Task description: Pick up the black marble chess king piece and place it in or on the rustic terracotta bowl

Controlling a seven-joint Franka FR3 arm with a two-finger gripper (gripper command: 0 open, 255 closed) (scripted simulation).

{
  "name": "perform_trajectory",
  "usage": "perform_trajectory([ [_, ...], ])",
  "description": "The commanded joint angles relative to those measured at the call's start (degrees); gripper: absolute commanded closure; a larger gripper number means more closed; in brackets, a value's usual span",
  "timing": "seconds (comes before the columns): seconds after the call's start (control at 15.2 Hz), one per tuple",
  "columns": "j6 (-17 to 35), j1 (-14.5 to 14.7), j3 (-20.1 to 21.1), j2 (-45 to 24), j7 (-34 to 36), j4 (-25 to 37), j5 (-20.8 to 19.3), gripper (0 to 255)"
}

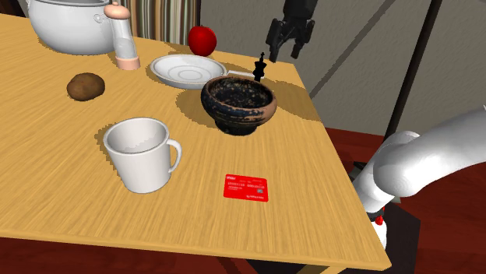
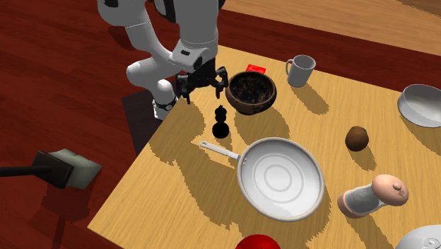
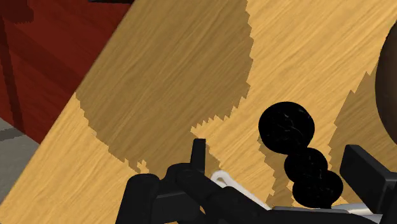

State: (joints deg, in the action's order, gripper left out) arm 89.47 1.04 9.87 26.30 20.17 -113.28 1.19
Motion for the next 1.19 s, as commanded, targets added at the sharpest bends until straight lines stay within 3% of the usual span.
perform_trajectory([
  [0.0, -0.5, 0.0, 1.2, -4.4, 2.6, 4.1, 0.9, 0],
  [0.2, -1.3, 0.1, 2.6, -9.6, 5.6, 9.4, 1.6, 0],
  [0.66, 4.6, 0.3, 2.6, -8.2, 5.3, 2.2, 1.9, 0],
  [1.12, 4.6, 0.3, 2.6, -8.2, 5.3, 2.2, 1.9, 0],
])
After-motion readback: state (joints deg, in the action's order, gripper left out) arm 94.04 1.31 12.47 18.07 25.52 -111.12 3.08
